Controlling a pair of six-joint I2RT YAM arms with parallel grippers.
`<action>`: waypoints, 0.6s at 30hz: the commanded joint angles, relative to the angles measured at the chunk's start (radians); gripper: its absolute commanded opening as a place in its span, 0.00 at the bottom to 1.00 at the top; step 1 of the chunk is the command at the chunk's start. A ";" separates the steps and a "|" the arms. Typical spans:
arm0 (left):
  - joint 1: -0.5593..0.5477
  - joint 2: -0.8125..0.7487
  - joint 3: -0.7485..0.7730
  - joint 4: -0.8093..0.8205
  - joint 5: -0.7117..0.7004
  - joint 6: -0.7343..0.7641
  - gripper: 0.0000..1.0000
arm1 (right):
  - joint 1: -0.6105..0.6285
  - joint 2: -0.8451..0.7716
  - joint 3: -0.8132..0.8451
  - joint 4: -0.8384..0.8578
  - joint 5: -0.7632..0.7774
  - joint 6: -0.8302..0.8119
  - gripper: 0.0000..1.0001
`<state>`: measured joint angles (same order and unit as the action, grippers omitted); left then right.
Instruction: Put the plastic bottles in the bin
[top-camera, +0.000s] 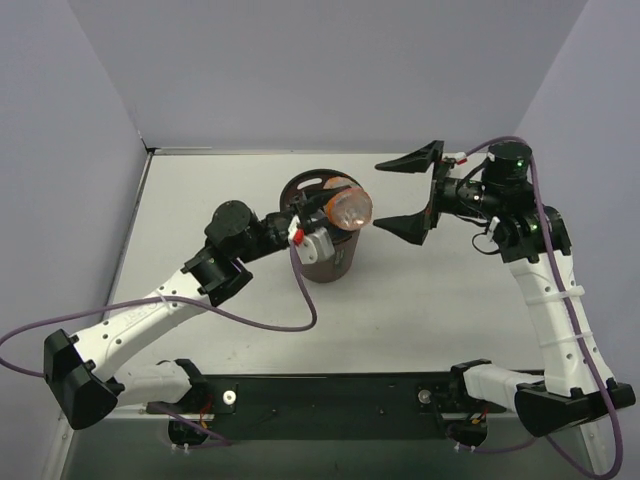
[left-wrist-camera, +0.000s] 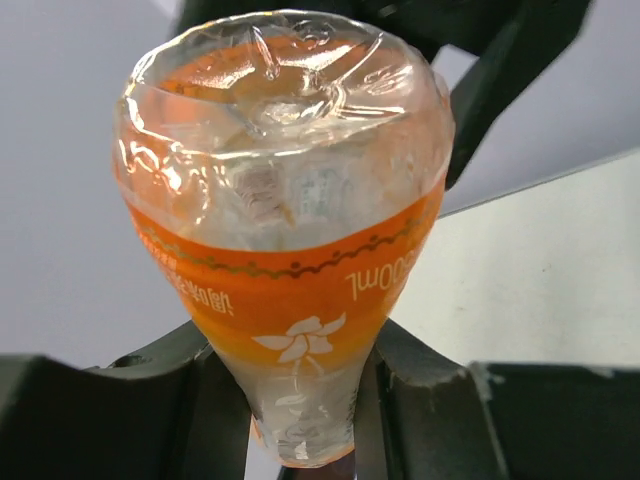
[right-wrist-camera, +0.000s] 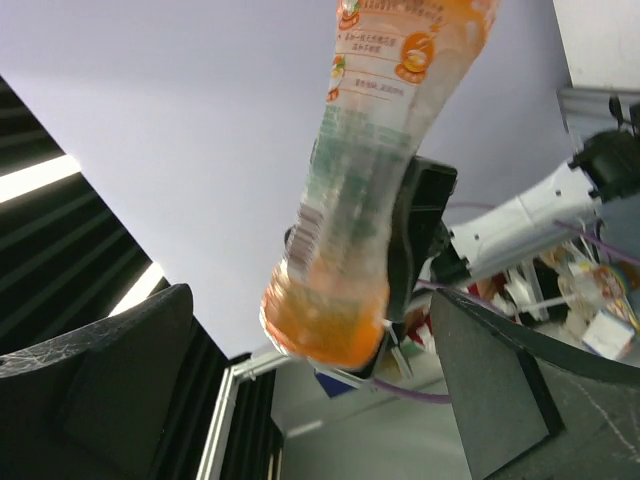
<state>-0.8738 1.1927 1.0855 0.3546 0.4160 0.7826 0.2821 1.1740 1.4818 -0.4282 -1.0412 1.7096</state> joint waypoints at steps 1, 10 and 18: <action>0.090 0.001 0.105 0.064 -0.098 -0.416 0.12 | -0.118 -0.040 0.034 0.037 0.003 -0.054 1.00; 0.200 0.111 0.321 -0.155 -0.255 -0.738 0.05 | -0.173 -0.109 -0.095 0.028 0.066 -0.171 1.00; 0.248 0.133 0.237 -0.099 -0.280 -0.766 0.05 | -0.187 -0.111 -0.095 0.005 0.075 -0.229 1.00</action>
<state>-0.6460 1.3224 1.3617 0.2150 0.1528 0.0750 0.1040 1.0714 1.3834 -0.4370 -0.9649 1.5337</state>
